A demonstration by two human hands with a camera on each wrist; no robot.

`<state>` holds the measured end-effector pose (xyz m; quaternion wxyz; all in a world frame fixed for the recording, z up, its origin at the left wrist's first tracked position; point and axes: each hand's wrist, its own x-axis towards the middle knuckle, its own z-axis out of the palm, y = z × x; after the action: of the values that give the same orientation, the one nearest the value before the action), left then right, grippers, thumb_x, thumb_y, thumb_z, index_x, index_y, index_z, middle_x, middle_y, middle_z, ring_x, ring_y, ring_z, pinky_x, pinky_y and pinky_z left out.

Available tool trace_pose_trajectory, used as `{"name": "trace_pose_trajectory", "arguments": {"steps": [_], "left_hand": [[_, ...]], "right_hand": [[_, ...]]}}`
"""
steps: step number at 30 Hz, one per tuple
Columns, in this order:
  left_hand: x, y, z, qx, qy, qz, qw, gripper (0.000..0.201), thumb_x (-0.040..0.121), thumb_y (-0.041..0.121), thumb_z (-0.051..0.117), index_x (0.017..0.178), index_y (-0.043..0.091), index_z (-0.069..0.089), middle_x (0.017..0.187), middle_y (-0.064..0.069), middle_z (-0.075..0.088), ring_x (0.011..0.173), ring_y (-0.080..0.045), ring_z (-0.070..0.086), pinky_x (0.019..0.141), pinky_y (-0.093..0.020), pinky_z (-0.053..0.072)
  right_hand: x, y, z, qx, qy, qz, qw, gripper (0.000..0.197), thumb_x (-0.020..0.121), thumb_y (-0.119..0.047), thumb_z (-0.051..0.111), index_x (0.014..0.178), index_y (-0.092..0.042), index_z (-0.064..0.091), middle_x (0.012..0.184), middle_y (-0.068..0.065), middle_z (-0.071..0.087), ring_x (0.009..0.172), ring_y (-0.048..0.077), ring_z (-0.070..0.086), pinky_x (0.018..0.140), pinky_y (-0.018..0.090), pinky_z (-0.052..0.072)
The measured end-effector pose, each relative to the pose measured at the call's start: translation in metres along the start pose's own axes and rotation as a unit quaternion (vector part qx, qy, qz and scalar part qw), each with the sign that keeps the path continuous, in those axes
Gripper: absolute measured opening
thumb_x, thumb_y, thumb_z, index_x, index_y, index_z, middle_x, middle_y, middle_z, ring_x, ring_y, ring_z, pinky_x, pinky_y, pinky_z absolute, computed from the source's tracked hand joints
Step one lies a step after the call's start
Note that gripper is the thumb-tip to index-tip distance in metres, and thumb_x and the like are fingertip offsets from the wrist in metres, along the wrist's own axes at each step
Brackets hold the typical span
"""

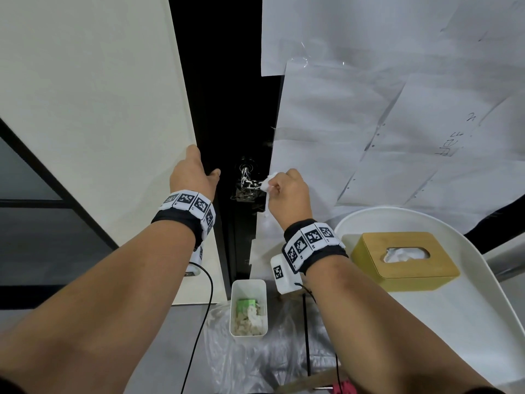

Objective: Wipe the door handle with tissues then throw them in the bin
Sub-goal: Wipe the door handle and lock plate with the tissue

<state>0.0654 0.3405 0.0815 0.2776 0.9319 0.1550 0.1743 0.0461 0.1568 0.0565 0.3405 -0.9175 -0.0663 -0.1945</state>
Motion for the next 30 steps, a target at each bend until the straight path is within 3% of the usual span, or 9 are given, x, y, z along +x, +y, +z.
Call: {"name": "trace_pose_trajectory", "arguments": {"steps": [3,6,9,12,14,18,22,25,30], "left_hand": [[0.000,0.000,-0.001,-0.002,0.003,0.003,1.000,0.036,0.085,0.029,0.068,0.098,0.010,0.040,0.073,-0.009,0.055,0.063,-0.029,0.052,0.054,-0.032,0.038],[-0.001,0.000,-0.001,-0.001,0.001,0.001,1.000,0.036,0.085,0.029,0.068,0.098,0.011,0.040,0.072,-0.009,0.053,0.063,-0.028,0.050,0.054,-0.032,0.037],[0.000,0.000,0.000,-0.001,0.001,0.000,1.000,0.036,0.085,0.029,0.067,0.095,0.012,0.038,0.068,-0.005,0.050,0.057,-0.024,0.047,0.051,-0.029,0.033],[0.000,-0.003,0.000,-0.007,0.001,-0.001,1.000,0.037,0.086,0.029,0.067,0.091,0.015,0.033,0.062,0.000,0.043,0.050,-0.016,0.040,0.046,-0.026,0.027],[0.001,-0.003,0.000,-0.008,0.000,0.002,1.000,0.038,0.085,0.028,0.067,0.090,0.015,0.032,0.062,0.001,0.041,0.052,-0.019,0.042,0.049,-0.028,0.030],[0.000,-0.002,-0.001,-0.006,-0.004,0.005,1.000,0.037,0.085,0.029,0.067,0.094,0.014,0.035,0.064,-0.001,0.043,0.056,-0.021,0.043,0.052,-0.030,0.032],[-0.001,-0.001,-0.003,-0.006,-0.006,0.004,1.000,0.036,0.086,0.028,0.067,0.095,0.013,0.037,0.063,-0.002,0.044,0.054,-0.021,0.043,0.052,-0.030,0.033],[-0.001,0.000,-0.004,-0.004,-0.008,0.003,1.000,0.036,0.086,0.028,0.067,0.093,0.014,0.034,0.061,-0.001,0.042,0.054,-0.021,0.044,0.052,-0.030,0.033],[-0.001,-0.001,-0.004,-0.007,-0.006,-0.002,1.000,0.036,0.086,0.028,0.067,0.095,0.013,0.035,0.062,-0.001,0.042,0.050,-0.014,0.039,0.048,-0.027,0.029]], "right_hand": [[0.004,-0.005,-0.013,0.064,0.016,0.012,0.998,0.014,0.088,0.000,0.051,0.086,-0.005,0.065,0.092,0.005,0.050,0.074,0.018,0.053,0.070,0.016,0.038],[0.012,0.000,-0.031,0.050,0.072,0.037,0.995,0.015,0.088,0.002,0.050,0.091,-0.004,0.064,0.097,0.004,0.050,0.076,0.015,0.048,0.068,0.010,0.031],[0.018,0.010,-0.042,-0.015,0.065,0.060,0.996,0.017,0.089,0.000,0.048,0.093,-0.004,0.064,0.101,0.011,0.056,0.076,0.019,0.049,0.065,0.014,0.029],[0.016,0.014,-0.034,-0.063,0.023,0.070,0.995,0.019,0.088,0.001,0.047,0.094,-0.003,0.064,0.102,0.013,0.056,0.081,0.028,0.057,0.067,0.025,0.038],[0.011,0.014,-0.025,-0.079,0.001,0.070,0.994,0.019,0.085,0.005,0.047,0.092,-0.002,0.063,0.100,0.014,0.055,0.080,0.031,0.058,0.066,0.028,0.041],[0.012,0.006,-0.016,-0.068,-0.014,0.062,0.996,0.022,0.083,0.007,0.047,0.092,-0.003,0.064,0.098,0.014,0.057,0.081,0.031,0.058,0.066,0.026,0.039],[0.015,-0.010,-0.011,-0.030,-0.064,0.025,0.997,0.016,0.091,-0.006,0.051,0.094,-0.007,0.067,0.098,0.010,0.061,0.086,0.023,0.059,0.074,0.022,0.040],[0.016,-0.010,-0.021,-0.007,-0.032,0.034,0.999,0.016,0.092,-0.009,0.051,0.093,-0.011,0.067,0.097,0.006,0.063,0.085,0.016,0.056,0.077,0.019,0.039],[0.019,0.008,-0.039,-0.090,0.004,0.071,0.993,0.020,0.089,-0.004,0.048,0.096,-0.009,0.066,0.098,0.009,0.063,0.089,0.027,0.059,0.070,0.028,0.042]]}}
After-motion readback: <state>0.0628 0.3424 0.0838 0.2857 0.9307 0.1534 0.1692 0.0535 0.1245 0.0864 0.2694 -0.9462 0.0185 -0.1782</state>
